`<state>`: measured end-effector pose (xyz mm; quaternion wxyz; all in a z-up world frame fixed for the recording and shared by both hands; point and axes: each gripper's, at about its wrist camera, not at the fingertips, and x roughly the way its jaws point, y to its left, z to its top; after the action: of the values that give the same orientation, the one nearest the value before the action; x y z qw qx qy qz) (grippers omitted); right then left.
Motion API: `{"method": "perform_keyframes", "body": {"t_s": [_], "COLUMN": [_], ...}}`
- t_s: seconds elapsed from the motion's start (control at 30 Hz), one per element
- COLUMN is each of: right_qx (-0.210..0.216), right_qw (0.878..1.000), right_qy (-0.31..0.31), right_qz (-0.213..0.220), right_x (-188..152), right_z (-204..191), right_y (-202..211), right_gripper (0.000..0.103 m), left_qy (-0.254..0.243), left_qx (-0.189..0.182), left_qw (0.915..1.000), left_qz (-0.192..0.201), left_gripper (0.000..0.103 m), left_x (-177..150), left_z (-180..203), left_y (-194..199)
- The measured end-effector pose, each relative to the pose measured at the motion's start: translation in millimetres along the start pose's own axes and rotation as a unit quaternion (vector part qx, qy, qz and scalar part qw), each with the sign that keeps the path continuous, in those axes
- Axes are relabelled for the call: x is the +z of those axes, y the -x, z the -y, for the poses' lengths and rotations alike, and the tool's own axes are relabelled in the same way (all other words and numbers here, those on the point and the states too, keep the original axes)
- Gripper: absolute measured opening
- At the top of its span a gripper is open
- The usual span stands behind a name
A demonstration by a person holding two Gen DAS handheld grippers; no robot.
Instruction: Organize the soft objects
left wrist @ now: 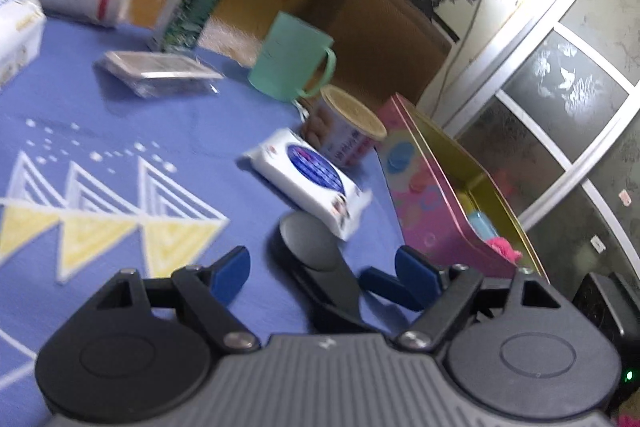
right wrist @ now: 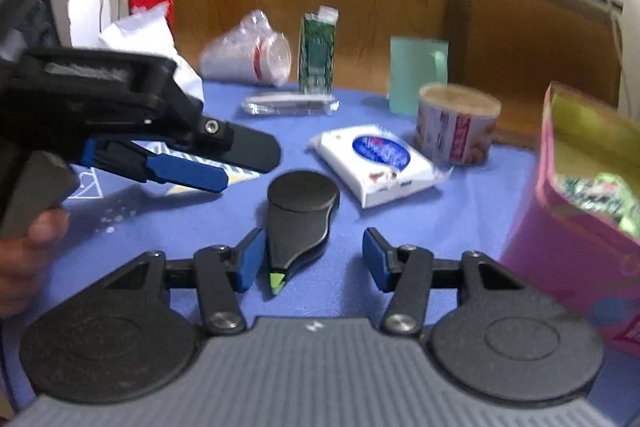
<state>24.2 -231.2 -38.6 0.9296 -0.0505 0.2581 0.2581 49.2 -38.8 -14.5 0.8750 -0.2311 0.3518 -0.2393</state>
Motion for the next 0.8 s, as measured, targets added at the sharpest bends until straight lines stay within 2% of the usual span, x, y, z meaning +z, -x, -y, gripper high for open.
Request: {"method": "perform_keyframes", "body": {"t_s": [0.03,0.07,0.1,0.17,0.23,0.33,0.43,0.57,0.67,0.8], "right_qx": [0.002,0.007,0.015,0.024,0.022,0.026,-0.007,-0.061,-0.107,-0.156], "right_qw": [1.0,1.0,1.0,1.0,0.999,0.997,0.994,0.986,0.979,0.972], "right_qy": [0.003,0.005,0.001,-0.017,-0.034,-0.044,-0.035,-0.036,-0.046,-0.079], "right_qz": [0.003,0.005,0.005,0.01,0.025,0.061,0.107,0.153,0.168,0.159], "right_x": [-1.0,-0.7,-1.4,-4.2,-5.7,0.2,8.1,12.9,11.9,10.4], "right_z": [0.1,-0.2,1.6,6.1,10.5,14.4,19.8,39.0,59.4,95.7], "right_y": [0.7,1.6,2.8,7.5,15.0,32.3,49.0,68.9,78.3,80.0], "right_gripper": [0.04,0.037,0.037,0.037,0.037,0.037,0.037,0.037,0.037,0.037], "left_qy": [-0.001,-0.01,-0.017,-0.019,-0.009,-0.016,-0.051,-0.107,-0.145,-0.18], "left_qx": [0.003,0.011,0.012,0.016,-0.004,-0.029,-0.042,-0.063,-0.07,-0.063], "left_qw": [1.0,0.9999,0.9998,0.9997,0.9998,0.9994,0.9978,0.9923,0.9867,0.9805], "left_qz": [-0.005,0.003,0.001,-0.001,-0.016,-0.013,-0.003,-0.011,-0.024,-0.047], "left_gripper": [0.08,0.078,0.067,0.059,0.042,0.042,0.042,0.042,0.042,0.043], "left_x": [-1.4,-2.9,-4.2,-5.6,-3.1,5.8,22.1,39.6,44.2,47.0], "left_z": [2.5,6.4,9.6,14.0,16.3,32.0,61.6,107.7,140.4,175.5], "left_y": [-4.3,-6.0,-8.5,-12.1,-15.8,-15.8,-19.0,-42.6,-71.7,-119.4]}}
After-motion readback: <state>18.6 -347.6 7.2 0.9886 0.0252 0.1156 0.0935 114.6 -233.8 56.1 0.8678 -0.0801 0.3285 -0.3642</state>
